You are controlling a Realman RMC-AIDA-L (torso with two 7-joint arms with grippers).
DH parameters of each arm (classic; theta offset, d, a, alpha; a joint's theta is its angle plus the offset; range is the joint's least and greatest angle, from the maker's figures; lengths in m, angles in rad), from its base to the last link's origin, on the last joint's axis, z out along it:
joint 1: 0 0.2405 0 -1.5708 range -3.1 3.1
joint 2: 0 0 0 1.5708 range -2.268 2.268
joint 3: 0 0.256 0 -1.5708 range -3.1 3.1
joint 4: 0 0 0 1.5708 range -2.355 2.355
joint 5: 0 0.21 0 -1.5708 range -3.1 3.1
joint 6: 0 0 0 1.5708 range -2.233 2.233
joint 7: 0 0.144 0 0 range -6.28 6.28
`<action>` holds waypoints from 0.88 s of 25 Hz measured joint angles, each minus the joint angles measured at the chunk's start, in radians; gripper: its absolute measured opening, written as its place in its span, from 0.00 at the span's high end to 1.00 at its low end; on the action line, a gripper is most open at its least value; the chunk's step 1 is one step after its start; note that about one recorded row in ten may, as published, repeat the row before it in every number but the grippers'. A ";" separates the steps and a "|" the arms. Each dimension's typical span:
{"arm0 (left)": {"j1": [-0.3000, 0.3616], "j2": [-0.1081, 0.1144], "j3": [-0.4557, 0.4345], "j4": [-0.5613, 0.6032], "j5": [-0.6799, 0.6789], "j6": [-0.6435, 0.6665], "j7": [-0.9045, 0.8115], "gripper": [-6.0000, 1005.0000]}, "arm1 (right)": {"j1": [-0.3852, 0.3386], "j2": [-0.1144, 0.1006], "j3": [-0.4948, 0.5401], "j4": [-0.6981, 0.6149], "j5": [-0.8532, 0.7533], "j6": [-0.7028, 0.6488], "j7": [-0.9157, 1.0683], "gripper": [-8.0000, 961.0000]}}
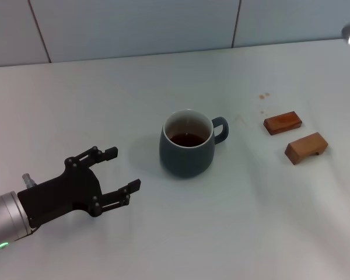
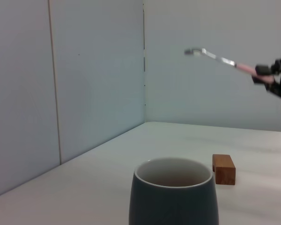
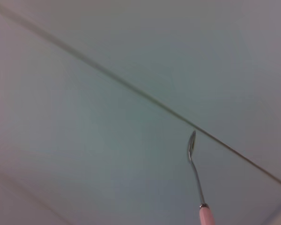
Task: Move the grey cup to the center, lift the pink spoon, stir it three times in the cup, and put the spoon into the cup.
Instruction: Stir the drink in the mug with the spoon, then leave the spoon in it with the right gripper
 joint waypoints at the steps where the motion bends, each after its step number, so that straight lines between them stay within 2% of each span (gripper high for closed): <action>1: 0.000 0.000 0.000 0.000 0.000 0.000 0.000 0.17 | 0.000 0.000 0.000 0.000 0.000 0.000 0.000 0.86; 4: 0.000 0.000 -0.002 0.000 0.000 0.000 0.000 0.17 | 0.044 0.005 -0.033 -0.199 -0.006 -0.038 0.038 0.86; 5: 0.000 0.000 -0.004 -0.001 -0.001 0.000 0.000 0.17 | 0.069 0.007 -0.079 -0.343 -0.005 -0.049 0.066 0.86; 6: 0.000 0.000 -0.004 -0.001 -0.001 0.000 0.000 0.17 | 0.069 0.007 -0.079 -0.343 -0.005 -0.049 0.066 0.86; 8: 0.001 0.000 -0.005 -0.001 -0.002 0.000 -0.001 0.17 | 0.085 0.008 -0.133 -0.473 -0.002 -0.055 0.092 0.86; 9: 0.001 0.000 -0.005 -0.002 -0.002 0.000 -0.002 0.17 | 0.090 0.008 -0.172 -0.545 -0.001 -0.057 0.114 0.86; 10: 0.001 0.000 -0.006 -0.002 -0.002 0.000 -0.003 0.17 | 0.092 0.009 -0.259 -0.693 -0.001 -0.057 0.158 0.86; 11: 0.001 0.000 -0.006 -0.002 -0.002 0.000 -0.003 0.17 | 0.092 0.009 -0.259 -0.693 -0.001 -0.057 0.158 0.86; 14: -0.002 0.000 -0.010 -0.002 -0.003 -0.005 -0.006 0.17 | 0.083 0.012 -0.390 -0.890 -0.004 -0.052 0.225 0.86; 15: -0.002 0.000 -0.010 -0.002 -0.003 -0.006 -0.006 0.17 | 0.079 0.012 -0.473 -1.021 -0.034 -0.046 0.285 0.86; 16: -0.002 0.000 -0.010 -0.002 -0.003 -0.006 -0.006 0.17 | 0.079 0.012 -0.473 -1.021 -0.034 -0.046 0.285 0.86; 19: -0.004 0.000 -0.012 -0.002 -0.004 -0.008 -0.009 0.17 | 0.079 0.010 -0.600 -1.221 -0.127 -0.032 0.393 0.87; 20: -0.004 0.000 -0.012 -0.002 -0.004 -0.008 -0.009 0.17 | 0.081 0.008 -0.687 -1.344 -0.179 -0.035 0.463 0.87; 21: -0.004 0.000 -0.012 -0.002 -0.004 -0.008 -0.009 0.17 | 0.081 0.008 -0.687 -1.344 -0.179 -0.035 0.463 0.87; 22: -0.004 0.000 -0.011 -0.002 -0.004 -0.009 -0.010 0.17 | 0.084 0.006 -0.736 -1.406 -0.210 -0.039 0.501 0.87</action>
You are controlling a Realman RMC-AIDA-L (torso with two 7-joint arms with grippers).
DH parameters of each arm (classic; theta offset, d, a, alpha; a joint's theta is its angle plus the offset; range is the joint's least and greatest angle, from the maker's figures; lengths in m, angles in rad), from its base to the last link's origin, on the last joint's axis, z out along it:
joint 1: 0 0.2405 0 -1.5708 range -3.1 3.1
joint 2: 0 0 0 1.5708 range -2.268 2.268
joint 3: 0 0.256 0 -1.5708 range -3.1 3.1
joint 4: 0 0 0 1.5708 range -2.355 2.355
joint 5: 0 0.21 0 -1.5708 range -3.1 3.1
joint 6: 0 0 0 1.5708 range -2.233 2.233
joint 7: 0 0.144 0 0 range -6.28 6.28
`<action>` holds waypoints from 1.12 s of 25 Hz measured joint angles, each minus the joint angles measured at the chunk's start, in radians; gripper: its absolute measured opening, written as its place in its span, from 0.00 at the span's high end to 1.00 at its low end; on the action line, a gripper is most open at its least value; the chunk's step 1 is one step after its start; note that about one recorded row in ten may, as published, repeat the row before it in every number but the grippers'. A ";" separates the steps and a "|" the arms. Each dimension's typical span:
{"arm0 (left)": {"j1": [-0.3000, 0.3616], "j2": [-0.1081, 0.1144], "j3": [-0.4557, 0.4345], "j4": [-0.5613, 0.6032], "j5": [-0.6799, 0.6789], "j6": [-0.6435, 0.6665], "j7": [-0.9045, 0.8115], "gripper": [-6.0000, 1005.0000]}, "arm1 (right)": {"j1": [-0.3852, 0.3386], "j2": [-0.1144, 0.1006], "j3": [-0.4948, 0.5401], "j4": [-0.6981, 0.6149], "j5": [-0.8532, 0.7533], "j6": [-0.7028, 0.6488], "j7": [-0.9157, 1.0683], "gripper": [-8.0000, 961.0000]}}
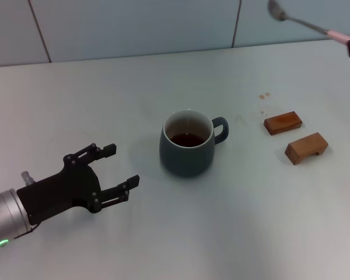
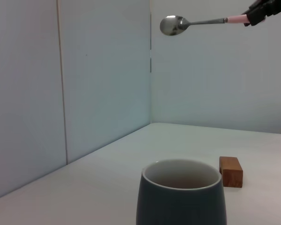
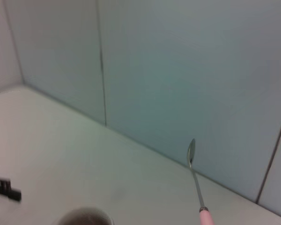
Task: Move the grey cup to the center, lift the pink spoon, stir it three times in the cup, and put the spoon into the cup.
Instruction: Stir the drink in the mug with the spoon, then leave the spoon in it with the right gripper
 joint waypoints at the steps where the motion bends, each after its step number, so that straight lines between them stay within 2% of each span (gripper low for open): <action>1: 0.000 0.000 0.000 0.000 0.000 0.000 0.000 0.17 | 0.003 -0.002 -0.041 -0.046 -0.029 -0.005 0.031 0.87; 2: 0.002 0.000 0.000 0.000 0.000 -0.001 -0.001 0.17 | 0.009 -0.004 -0.078 -0.090 -0.056 -0.011 0.058 0.87; 3: 0.002 0.000 0.000 0.000 -0.001 -0.001 -0.001 0.17 | 0.044 -0.012 -0.145 -0.154 -0.109 -0.053 0.117 0.87; 4: 0.002 0.000 0.000 0.000 -0.001 -0.001 -0.001 0.17 | 0.070 -0.018 -0.169 -0.171 -0.127 -0.083 0.143 0.87; 5: 0.003 0.000 0.000 0.000 -0.001 -0.001 -0.001 0.17 | 0.070 -0.018 -0.169 -0.171 -0.127 -0.083 0.143 0.87; 7: 0.003 0.000 0.000 0.000 -0.001 -0.001 -0.001 0.17 | 0.130 -0.036 -0.196 -0.171 -0.150 -0.161 0.197 0.87; 8: 0.003 0.000 0.000 0.000 -0.001 -0.001 -0.001 0.17 | 0.197 -0.047 -0.224 -0.164 -0.179 -0.227 0.252 0.87; 10: 0.003 0.000 0.000 0.000 -0.001 -0.001 -0.001 0.17 | 0.225 -0.050 -0.237 -0.161 -0.196 -0.248 0.273 0.87; 12: 0.004 0.000 0.003 -0.002 -0.001 -0.002 -0.001 0.17 | 0.284 -0.058 -0.267 -0.152 -0.238 -0.288 0.307 0.87; 13: 0.003 0.000 0.004 -0.003 -0.001 -0.003 -0.001 0.17 | 0.339 -0.065 -0.286 -0.132 -0.273 -0.319 0.334 0.87; 15: 0.003 0.000 0.004 -0.003 -0.001 -0.003 -0.001 0.17 | 0.361 -0.068 -0.289 -0.116 -0.284 -0.329 0.341 0.87; 17: 0.005 0.001 0.004 -0.001 -0.001 -0.004 -0.002 0.17 | 0.406 -0.075 -0.289 -0.060 -0.296 -0.342 0.354 0.87; 18: 0.005 0.001 0.004 -0.001 -0.001 -0.004 -0.002 0.17 | 0.445 -0.080 -0.284 0.012 -0.299 -0.347 0.367 0.87; 19: 0.006 0.001 0.005 -0.001 -0.001 -0.004 -0.002 0.17 | 0.445 -0.080 -0.284 0.012 -0.299 -0.347 0.367 0.87; 23: 0.008 0.000 0.006 -0.001 -0.001 -0.004 -0.003 0.17 | 0.536 -0.096 -0.275 0.211 -0.325 -0.337 0.385 0.87; 26: 0.009 0.000 0.006 -0.001 -0.001 -0.004 -0.003 0.17 | 0.572 -0.101 -0.259 0.269 -0.342 -0.336 0.386 0.87; 27: 0.011 0.000 0.006 -0.001 -0.001 -0.004 -0.003 0.17 | 0.588 -0.106 -0.248 0.289 -0.350 -0.337 0.389 0.87; 28: 0.011 0.000 0.006 -0.001 -0.001 -0.004 -0.003 0.17 | 0.622 -0.125 -0.226 0.332 -0.361 -0.343 0.402 0.87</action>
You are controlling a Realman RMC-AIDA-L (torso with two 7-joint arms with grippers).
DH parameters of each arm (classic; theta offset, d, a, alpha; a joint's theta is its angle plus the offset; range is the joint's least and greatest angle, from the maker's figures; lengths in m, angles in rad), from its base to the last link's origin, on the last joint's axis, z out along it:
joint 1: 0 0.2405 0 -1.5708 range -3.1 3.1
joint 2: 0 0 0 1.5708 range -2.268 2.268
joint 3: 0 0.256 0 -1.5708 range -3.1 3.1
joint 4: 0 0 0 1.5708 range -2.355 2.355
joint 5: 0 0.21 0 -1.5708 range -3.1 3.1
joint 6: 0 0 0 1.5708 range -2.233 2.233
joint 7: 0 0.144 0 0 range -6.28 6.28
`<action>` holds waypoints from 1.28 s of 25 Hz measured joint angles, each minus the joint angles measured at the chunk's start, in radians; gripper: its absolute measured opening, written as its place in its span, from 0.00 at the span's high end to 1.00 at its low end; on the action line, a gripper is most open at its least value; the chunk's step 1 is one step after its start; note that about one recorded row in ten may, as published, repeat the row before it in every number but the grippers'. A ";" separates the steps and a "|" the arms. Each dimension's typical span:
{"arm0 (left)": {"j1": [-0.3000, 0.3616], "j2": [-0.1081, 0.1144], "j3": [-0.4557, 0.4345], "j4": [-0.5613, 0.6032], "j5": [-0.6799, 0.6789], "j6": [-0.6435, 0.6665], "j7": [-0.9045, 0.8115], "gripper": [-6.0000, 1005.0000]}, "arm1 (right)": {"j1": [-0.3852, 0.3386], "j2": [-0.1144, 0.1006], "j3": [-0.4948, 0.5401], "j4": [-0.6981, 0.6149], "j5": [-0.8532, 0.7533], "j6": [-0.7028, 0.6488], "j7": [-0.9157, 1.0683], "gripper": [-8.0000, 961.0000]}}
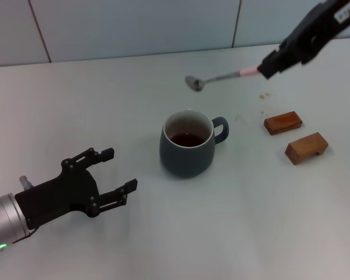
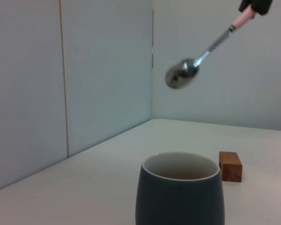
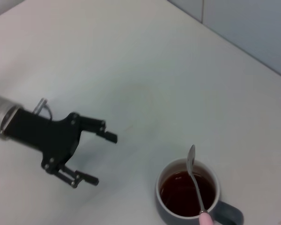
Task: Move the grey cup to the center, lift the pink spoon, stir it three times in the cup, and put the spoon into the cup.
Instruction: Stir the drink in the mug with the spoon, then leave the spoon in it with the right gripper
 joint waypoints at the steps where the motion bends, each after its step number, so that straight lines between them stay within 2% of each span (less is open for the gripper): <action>1: 0.004 0.001 0.000 0.000 0.000 0.000 0.000 0.17 | 0.000 0.000 0.000 0.000 0.000 0.000 0.000 0.87; 4: 0.004 0.001 0.000 0.000 0.000 0.000 0.000 0.17 | 0.041 -0.040 0.015 0.077 0.003 -0.010 0.021 0.87; 5: 0.004 0.001 0.000 0.001 0.000 0.000 0.000 0.17 | 0.066 -0.064 0.021 0.123 0.005 -0.018 0.029 0.87; 11: 0.003 0.001 0.001 0.001 0.001 0.000 0.000 0.17 | 0.106 -0.092 0.014 0.208 0.004 -0.031 0.038 0.87; 16: 0.000 0.001 0.001 0.001 0.002 0.000 0.000 0.17 | 0.121 -0.101 -0.004 0.286 -0.001 -0.024 0.037 0.87; 25: -0.008 0.001 0.001 0.001 0.003 0.000 -0.001 0.17 | 0.120 -0.094 -0.095 0.401 -0.004 0.073 0.021 0.87; 32: -0.008 0.001 0.001 0.002 0.003 0.000 -0.001 0.17 | 0.126 -0.090 -0.121 0.479 -0.029 0.134 0.000 0.87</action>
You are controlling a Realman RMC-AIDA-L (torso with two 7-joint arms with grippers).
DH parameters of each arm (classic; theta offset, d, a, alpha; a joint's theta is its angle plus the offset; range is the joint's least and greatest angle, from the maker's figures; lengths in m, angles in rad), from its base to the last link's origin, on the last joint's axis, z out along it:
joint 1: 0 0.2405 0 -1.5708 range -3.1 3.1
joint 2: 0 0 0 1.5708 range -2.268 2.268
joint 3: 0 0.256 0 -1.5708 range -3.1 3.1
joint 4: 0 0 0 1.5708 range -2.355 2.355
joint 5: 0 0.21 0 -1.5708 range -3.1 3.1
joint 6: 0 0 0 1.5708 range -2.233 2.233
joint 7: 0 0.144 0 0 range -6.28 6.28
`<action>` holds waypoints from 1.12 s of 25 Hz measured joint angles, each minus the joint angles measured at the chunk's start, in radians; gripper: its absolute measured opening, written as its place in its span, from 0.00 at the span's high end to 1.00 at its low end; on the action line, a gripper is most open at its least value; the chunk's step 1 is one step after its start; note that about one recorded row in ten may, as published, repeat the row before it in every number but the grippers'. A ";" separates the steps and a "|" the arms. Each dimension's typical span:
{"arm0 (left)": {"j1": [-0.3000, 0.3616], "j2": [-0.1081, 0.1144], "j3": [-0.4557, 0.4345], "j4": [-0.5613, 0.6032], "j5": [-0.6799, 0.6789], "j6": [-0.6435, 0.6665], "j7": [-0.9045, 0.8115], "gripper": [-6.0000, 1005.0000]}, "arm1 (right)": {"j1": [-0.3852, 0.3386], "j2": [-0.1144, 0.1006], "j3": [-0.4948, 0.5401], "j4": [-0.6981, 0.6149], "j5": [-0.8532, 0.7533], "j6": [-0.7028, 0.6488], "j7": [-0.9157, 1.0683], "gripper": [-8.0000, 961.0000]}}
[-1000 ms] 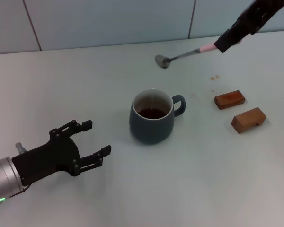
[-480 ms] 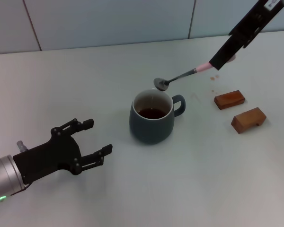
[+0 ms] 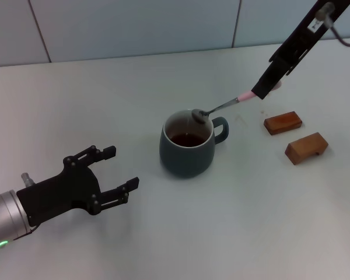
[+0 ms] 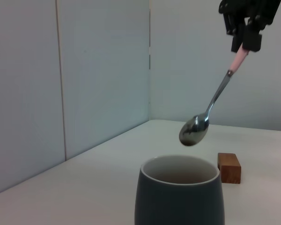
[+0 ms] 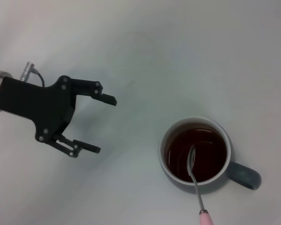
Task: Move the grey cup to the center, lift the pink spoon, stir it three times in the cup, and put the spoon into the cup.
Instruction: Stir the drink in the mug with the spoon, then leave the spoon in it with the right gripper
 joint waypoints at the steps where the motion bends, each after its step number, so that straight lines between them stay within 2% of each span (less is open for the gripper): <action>1: 0.000 0.000 0.000 0.000 0.000 0.000 0.000 0.17 | 0.000 0.000 -0.005 0.010 0.000 0.012 -0.003 0.87; 11: -0.002 0.000 0.000 0.001 0.000 0.002 -0.003 0.17 | 0.024 0.020 -0.031 0.142 -0.043 0.130 -0.048 0.87; 18: -0.005 0.000 0.000 0.001 -0.001 0.005 -0.008 0.17 | 0.080 0.026 -0.035 0.296 -0.074 0.232 -0.083 0.87; 22: -0.006 0.000 0.000 0.001 -0.001 0.006 -0.008 0.17 | 0.100 0.029 -0.035 0.331 -0.086 0.247 -0.086 0.87; 26: -0.008 -0.001 0.000 0.001 -0.002 0.007 -0.008 0.17 | 0.124 0.039 -0.046 0.377 -0.102 0.256 -0.091 0.87; 28: -0.009 -0.002 0.000 0.001 -0.002 0.007 -0.007 0.17 | 0.137 0.052 -0.060 0.406 -0.103 0.259 -0.099 0.87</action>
